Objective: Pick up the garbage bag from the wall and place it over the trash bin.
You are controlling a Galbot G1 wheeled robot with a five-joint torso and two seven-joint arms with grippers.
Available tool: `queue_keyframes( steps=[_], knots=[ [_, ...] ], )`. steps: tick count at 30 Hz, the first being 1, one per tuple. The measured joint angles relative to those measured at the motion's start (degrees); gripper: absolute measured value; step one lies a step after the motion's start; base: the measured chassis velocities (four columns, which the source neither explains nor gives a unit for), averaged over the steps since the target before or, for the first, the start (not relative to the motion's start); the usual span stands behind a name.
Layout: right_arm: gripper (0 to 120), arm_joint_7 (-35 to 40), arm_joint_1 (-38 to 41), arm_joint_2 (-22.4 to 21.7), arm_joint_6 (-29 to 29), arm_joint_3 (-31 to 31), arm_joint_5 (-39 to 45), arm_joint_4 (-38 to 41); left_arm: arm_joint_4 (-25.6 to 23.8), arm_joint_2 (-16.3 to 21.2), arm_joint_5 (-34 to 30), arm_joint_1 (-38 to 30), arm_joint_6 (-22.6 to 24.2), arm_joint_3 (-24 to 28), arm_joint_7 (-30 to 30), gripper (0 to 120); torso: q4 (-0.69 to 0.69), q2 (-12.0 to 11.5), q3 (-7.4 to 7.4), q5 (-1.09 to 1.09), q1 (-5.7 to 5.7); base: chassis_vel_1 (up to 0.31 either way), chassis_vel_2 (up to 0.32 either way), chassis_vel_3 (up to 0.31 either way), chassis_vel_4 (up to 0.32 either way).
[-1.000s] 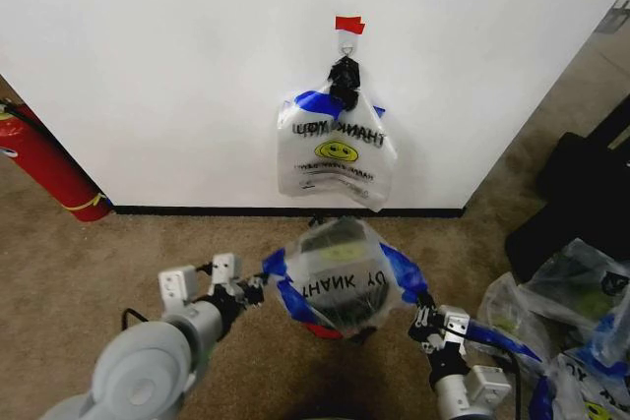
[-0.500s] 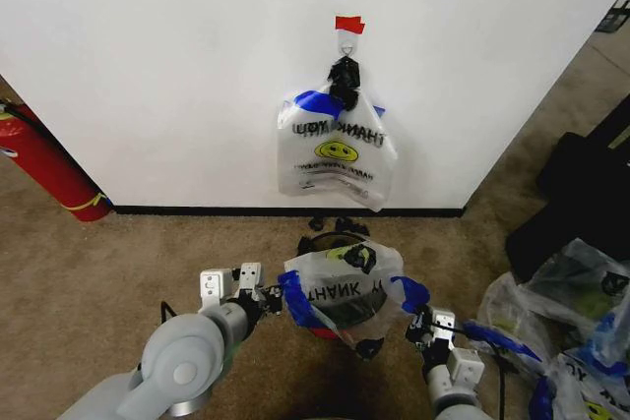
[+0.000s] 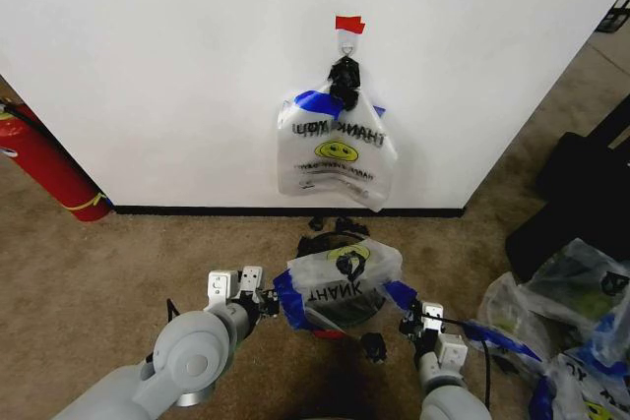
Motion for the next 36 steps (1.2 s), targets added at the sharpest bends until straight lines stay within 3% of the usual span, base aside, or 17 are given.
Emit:
queue_keyframes(
  steps=[13,36],
  knots=[
    [0,-0.1,0.3,-0.4,-0.5,-0.4,0.3,-0.3,-0.2,2.2,2.3,5.0,-0.8,-3.1,2.3,0,0.0,0.0,-0.01,0.0,0.0,0.0,0.0,0.0,0.0],
    [0,-0.5,5.2,-0.1,-0.9,-1.3,1.9,-6.4,9.0,-3.4,12.9,0.3,-4.6,2.5,5.8,0,0.0,0.0,0.0,0.01,0.0,0.0,0.0,0.0,0.0]
  ],
)
